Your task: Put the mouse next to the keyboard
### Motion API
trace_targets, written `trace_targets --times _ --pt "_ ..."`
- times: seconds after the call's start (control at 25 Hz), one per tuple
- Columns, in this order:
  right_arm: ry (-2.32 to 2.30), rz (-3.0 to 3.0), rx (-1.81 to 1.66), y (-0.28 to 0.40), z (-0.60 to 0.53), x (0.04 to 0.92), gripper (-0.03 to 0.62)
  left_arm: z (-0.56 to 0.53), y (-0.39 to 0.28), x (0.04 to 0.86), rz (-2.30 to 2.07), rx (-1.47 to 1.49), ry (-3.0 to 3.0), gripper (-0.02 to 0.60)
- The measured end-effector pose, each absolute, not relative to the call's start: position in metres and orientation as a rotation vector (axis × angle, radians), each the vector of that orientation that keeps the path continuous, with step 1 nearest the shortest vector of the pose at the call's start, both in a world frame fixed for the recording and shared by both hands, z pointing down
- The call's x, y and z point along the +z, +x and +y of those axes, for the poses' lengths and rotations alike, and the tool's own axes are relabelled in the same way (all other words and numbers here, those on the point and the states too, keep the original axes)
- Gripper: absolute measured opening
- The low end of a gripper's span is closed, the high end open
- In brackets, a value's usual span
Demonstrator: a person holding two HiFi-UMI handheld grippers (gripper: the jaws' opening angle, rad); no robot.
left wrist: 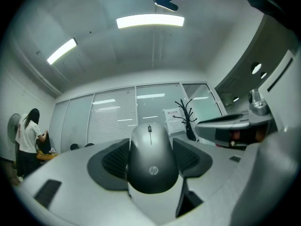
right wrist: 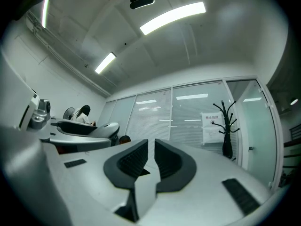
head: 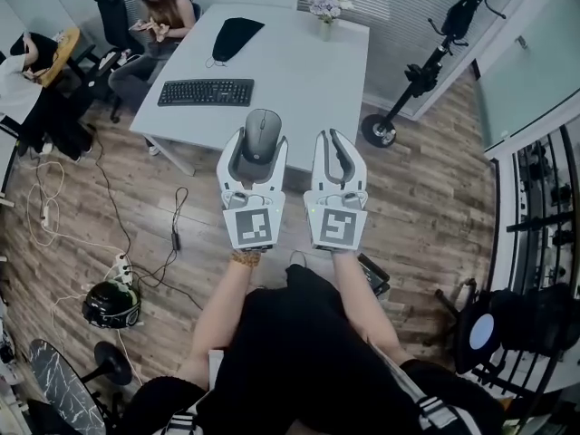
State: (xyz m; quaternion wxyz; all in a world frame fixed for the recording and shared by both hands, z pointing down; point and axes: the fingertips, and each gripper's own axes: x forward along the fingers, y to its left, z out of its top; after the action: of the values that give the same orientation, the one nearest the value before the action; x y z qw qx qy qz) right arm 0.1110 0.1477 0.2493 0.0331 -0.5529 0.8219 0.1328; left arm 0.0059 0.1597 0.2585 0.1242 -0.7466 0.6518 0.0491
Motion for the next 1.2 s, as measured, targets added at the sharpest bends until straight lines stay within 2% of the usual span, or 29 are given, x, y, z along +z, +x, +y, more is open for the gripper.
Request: trace_targets --times 0.48,1.2 --pt "-1.562 2.616 0.438 0.110 0.106 0.255 0.029 0.125 0.010 0.259 1.985 0.172 -2.085 0.295" --pt "-1.621 2.650 0.398 0.098 0.007 0.289 0.029 0.025 -0.006 0.292 1.989 0.100 -2.132 0.295"
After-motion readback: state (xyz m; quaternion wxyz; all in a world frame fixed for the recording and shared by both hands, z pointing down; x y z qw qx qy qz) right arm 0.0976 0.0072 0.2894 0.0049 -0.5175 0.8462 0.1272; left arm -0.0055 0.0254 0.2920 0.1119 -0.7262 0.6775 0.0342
